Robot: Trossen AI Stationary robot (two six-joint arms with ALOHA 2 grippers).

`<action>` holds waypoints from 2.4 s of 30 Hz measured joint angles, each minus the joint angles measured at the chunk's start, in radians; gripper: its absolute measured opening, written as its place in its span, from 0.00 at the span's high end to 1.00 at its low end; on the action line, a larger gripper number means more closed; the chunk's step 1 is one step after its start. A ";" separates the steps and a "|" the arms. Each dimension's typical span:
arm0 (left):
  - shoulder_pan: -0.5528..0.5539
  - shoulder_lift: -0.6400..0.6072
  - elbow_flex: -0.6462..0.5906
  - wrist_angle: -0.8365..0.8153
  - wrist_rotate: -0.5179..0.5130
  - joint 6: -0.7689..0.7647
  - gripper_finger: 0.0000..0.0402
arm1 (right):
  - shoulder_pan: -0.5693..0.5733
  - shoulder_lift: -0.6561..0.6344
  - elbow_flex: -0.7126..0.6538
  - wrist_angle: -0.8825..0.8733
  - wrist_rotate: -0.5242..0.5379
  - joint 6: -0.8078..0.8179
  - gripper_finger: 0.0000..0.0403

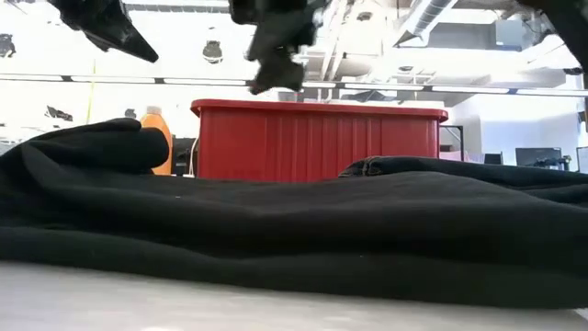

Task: Fold Laundry from Bin
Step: Fold the black shirt

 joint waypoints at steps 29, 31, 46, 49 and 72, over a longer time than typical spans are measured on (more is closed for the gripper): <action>0.190 0.714 0.409 -0.141 0.619 0.037 1.00 | 0.386 -0.221 -1.061 1.185 0.479 0.266 0.37; 0.188 0.725 0.409 -0.158 0.649 0.003 1.00 | 0.387 -0.216 -1.061 1.184 0.479 0.255 0.37; 0.037 0.699 0.362 -0.481 0.937 -0.413 1.00 | 0.384 -0.216 -1.061 1.173 0.498 0.160 0.37; -0.003 0.687 0.361 -0.587 1.069 -0.494 1.00 | 0.384 -0.216 -1.061 1.172 0.498 0.150 0.37; -0.038 0.639 0.167 -0.063 0.026 -0.471 1.00 | 0.368 -0.322 -1.057 1.112 0.472 0.150 0.37</action>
